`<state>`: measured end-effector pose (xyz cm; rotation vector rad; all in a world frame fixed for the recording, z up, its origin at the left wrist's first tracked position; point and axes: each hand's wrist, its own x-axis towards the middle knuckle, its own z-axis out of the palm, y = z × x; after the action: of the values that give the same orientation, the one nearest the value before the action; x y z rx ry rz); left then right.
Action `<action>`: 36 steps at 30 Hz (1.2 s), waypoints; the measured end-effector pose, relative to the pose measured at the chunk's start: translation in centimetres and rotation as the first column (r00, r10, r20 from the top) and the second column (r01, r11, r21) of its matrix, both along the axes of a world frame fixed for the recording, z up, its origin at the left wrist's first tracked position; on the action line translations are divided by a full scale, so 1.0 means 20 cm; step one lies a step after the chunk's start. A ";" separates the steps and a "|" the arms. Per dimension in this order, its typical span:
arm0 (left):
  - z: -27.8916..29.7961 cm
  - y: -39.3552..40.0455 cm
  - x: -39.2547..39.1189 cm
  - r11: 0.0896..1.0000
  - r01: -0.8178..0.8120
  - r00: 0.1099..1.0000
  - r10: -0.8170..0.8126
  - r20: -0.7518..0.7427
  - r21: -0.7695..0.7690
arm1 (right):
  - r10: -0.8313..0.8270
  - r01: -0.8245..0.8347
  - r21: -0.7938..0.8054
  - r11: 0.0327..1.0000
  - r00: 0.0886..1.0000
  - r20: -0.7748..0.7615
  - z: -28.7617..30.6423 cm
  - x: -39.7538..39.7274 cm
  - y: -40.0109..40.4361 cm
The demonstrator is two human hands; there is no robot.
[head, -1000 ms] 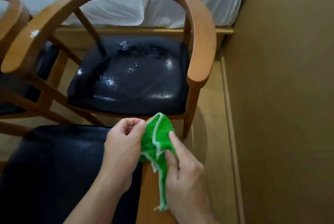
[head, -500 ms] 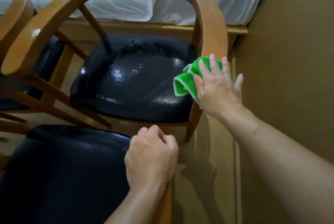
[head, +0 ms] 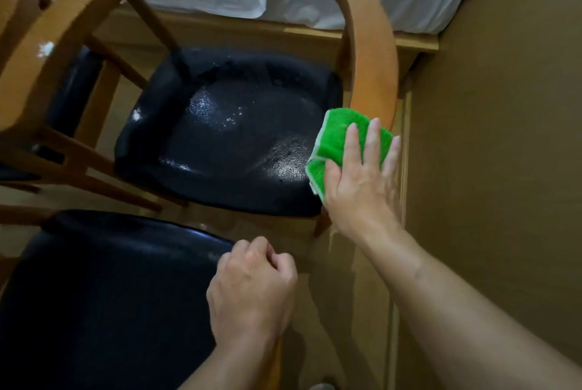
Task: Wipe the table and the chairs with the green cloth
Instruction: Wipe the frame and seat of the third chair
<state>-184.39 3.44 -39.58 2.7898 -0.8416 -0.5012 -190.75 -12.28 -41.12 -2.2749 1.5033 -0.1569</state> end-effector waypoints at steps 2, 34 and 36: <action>0.00 0.00 0.00 1.000 -0.001 1.000 0.001 -0.001 0.013 | 0.012 -0.011 0.044 0.999 1.000 -0.018 -0.01 -0.02 0.04; 0.02 0.00 0.01 0.998 0.013 0.996 -0.008 -0.084 0.060 | 0.064 -0.013 0.277 0.961 0.982 -0.176 0.13 0.03 -0.22; 0.04 -0.03 0.02 0.993 -0.064 0.992 0.075 -0.105 0.098 | 0.010 0.032 0.252 0.967 0.986 -0.165 0.12 0.09 -0.41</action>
<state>-184.06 2.77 -38.86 2.8351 -0.7131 -0.6908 -189.00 -20.44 -38.65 -2.1166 1.5194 0.2160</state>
